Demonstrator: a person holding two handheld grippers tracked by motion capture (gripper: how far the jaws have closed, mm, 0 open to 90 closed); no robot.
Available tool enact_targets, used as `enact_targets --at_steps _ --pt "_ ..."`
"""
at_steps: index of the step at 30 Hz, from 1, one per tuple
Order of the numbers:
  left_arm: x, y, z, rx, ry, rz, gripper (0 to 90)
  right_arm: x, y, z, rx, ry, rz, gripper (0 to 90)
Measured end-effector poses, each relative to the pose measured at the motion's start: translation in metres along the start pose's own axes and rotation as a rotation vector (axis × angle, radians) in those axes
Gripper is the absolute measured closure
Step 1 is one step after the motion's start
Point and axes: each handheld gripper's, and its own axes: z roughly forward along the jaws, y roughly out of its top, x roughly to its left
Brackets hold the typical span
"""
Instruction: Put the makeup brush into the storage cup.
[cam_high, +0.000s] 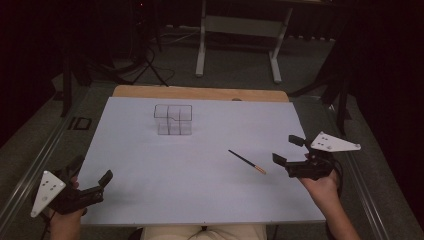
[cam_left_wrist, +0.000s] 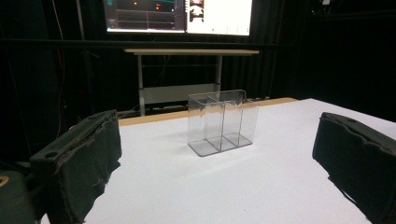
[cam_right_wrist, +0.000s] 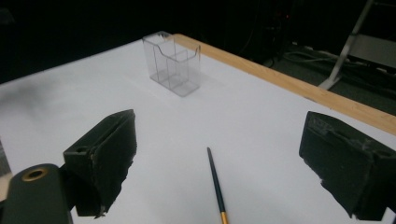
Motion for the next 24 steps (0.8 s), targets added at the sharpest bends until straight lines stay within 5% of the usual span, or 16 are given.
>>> enact_targets --at_steps 18,24 --pt "-0.002 0.000 0.000 0.003 -0.006 0.013 2.4 -0.004 0.004 0.035 0.181 0.119 -0.052 12.6" --pt "-0.002 0.001 0.000 0.002 -0.007 0.014 2.4 -0.007 0.001 0.044 0.232 0.127 -0.054 12.8"
